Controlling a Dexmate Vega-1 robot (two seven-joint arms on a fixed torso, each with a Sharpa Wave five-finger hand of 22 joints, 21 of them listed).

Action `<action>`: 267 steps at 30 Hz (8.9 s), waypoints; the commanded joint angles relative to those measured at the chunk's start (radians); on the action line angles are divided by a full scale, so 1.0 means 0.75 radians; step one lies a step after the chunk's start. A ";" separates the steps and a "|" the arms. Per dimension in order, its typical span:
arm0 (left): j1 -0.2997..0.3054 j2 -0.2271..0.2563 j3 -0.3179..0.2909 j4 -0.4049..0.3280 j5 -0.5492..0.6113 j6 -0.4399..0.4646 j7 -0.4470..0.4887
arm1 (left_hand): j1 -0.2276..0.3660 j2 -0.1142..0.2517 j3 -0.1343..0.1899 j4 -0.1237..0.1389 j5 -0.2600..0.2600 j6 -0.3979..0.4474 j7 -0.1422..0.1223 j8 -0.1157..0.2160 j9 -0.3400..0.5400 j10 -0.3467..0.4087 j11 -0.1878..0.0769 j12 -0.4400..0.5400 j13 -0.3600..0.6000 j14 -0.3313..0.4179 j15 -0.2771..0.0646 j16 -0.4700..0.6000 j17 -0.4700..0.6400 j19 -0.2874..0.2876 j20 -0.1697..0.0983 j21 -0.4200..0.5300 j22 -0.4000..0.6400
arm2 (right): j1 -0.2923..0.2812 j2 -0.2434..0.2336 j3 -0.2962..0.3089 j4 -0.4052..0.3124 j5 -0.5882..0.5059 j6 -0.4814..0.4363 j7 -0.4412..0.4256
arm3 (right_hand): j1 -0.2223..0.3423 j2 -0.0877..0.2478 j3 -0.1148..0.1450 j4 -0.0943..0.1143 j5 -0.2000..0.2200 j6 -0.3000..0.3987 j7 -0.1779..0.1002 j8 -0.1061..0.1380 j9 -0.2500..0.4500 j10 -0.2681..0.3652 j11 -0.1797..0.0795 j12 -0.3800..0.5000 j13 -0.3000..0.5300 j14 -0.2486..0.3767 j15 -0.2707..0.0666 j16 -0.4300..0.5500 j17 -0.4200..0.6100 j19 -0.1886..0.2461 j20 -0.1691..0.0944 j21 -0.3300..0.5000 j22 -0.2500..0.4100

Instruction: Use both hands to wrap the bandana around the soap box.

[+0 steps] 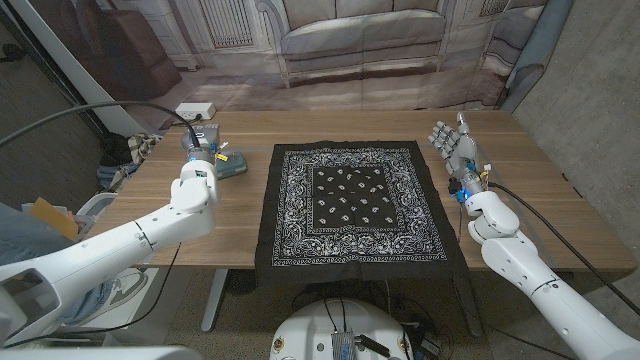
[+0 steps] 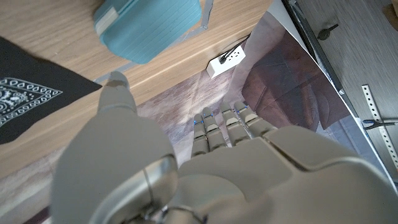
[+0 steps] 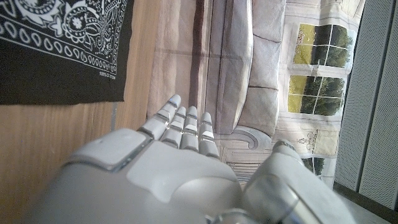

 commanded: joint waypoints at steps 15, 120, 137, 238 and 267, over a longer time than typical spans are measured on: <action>-0.101 0.006 0.070 0.104 0.285 -0.084 -0.444 | 0.022 -0.004 -0.014 -0.002 0.011 -0.009 -0.009 -0.016 0.003 -0.014 -0.016 -0.019 0.007 -0.019 -0.048 -0.016 0.006 -0.008 -0.023 -0.016 0.005 | 0.000 0.012 -0.005 -0.015 0.007 -0.014 -0.003 | -0.015 0.003 -0.006 0.000 0.000 0.020 0.000 0.012 0.006 0.014 0.000 0.012 0.008 0.021 -0.003 0.005 0.003 0.013 0.005 0.004 0.003; -0.083 0.098 -0.128 -0.221 -0.060 -0.296 -0.722 | 0.436 0.227 0.094 0.011 -0.043 0.380 0.026 0.057 0.021 0.376 0.016 0.028 0.017 0.427 -0.085 0.037 0.017 0.581 0.045 0.132 0.003 | -0.042 0.029 0.024 0.015 0.058 0.004 0.006 | -0.010 0.017 -0.009 -0.014 0.002 0.023 0.003 0.002 0.007 0.013 0.004 0.001 0.009 0.022 0.007 -0.003 0.001 0.016 0.011 -0.004 0.003; -0.093 -0.017 -0.044 -0.346 0.172 -0.488 -0.671 | 0.427 0.238 0.092 0.024 -0.060 0.371 0.027 0.045 0.021 0.356 0.022 0.009 0.017 0.396 -0.078 0.015 0.018 0.540 0.043 0.110 0.004 | -0.084 0.014 0.130 0.089 0.182 0.078 0.140 | -0.008 0.020 -0.009 -0.016 0.002 0.024 0.004 0.002 0.007 0.014 0.005 0.001 0.009 0.023 0.010 -0.003 0.001 0.017 0.012 -0.005 0.004; 0.042 -0.168 -0.125 -0.028 0.106 -1.852 -0.439 | 0.413 0.240 0.076 0.037 -0.105 0.419 -0.014 0.007 0.015 0.384 -0.011 -0.020 0.016 0.383 -0.120 -0.003 0.015 0.471 -0.015 0.034 0.005 | -0.409 0.039 0.179 -0.254 0.012 0.149 -0.171 | -0.001 0.030 -0.011 -0.031 -0.001 0.035 0.012 0.001 0.008 0.024 0.007 -0.001 0.009 0.028 0.012 -0.004 0.002 0.019 0.015 -0.007 0.004; -0.004 -0.213 -0.051 -0.008 0.269 -1.822 -0.537 | 0.352 0.208 0.034 0.064 -0.116 0.276 -0.028 -0.052 0.013 0.217 -0.017 -0.062 0.014 0.170 -0.090 -0.039 0.010 0.256 0.000 -0.045 0.006 | -0.423 0.037 0.162 -0.257 0.002 0.153 -0.180 | -0.001 0.032 -0.013 -0.035 -0.002 0.034 0.010 0.000 0.008 0.025 0.008 -0.002 0.009 0.029 0.012 -0.004 0.002 0.020 0.016 -0.007 0.004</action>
